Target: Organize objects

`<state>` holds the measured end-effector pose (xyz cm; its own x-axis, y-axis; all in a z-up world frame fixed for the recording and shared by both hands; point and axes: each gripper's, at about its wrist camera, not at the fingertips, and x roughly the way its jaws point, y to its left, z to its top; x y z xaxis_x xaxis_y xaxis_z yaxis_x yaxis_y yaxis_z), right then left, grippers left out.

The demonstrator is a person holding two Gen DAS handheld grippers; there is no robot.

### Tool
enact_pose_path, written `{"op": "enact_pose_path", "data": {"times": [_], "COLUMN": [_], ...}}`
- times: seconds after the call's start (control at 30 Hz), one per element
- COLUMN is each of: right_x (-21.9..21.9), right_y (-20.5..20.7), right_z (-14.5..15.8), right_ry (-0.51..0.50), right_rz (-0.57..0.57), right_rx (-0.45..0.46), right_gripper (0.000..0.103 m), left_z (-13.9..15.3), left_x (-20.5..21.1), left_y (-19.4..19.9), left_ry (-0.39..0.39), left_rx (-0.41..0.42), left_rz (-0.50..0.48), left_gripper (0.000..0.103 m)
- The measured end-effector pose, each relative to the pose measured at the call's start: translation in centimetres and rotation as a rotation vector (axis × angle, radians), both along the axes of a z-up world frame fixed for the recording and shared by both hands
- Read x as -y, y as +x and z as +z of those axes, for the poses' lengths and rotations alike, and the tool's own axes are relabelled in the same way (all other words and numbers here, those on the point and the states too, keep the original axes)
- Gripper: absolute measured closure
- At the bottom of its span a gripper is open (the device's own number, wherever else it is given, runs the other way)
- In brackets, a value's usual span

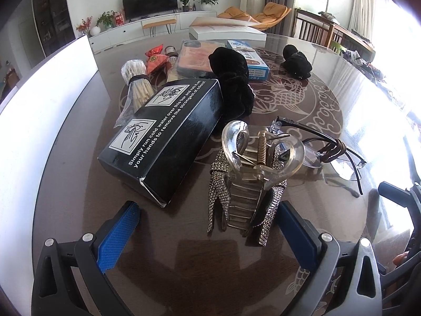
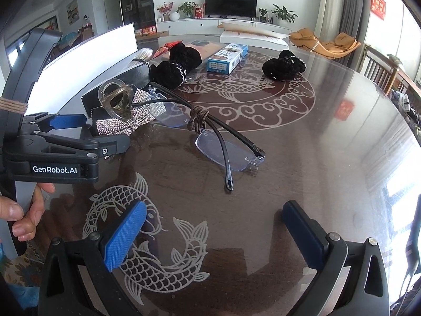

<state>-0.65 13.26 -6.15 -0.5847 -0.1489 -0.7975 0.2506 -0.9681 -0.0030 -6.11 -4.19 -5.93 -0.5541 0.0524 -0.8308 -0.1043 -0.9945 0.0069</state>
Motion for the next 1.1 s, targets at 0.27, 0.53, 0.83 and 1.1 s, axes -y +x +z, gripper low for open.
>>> {"op": "enact_pose_path", "data": {"times": [0.27, 0.53, 0.83, 1.1], "right_x": [-0.02, 0.01, -0.01, -0.04], "right_y": [-0.05, -0.09, -0.1, -0.03], "right_z": [0.0, 0.01, -0.01, -0.07], "right_ry": [-0.002, -0.003, -0.004, -0.003], "right_rz": [-0.005, -0.006, -0.006, -0.003], "right_rx": [-0.002, -0.009, -0.01, -0.013], "right_gripper": [0.0, 0.0, 0.0, 0.0], "left_z": [0.03, 0.07, 0.16, 0.1], "left_x": [0.0, -0.03, -0.03, -0.01], "left_y": [0.06, 0.03, 0.06, 0.06], "left_ry": [0.0, 0.001, 0.001, 0.001], "left_rx": [-0.002, -0.004, -0.009, -0.01], "left_rz": [0.002, 0.003, 0.009, 0.009], "left_gripper": [0.0, 0.0, 0.0, 0.0]}}
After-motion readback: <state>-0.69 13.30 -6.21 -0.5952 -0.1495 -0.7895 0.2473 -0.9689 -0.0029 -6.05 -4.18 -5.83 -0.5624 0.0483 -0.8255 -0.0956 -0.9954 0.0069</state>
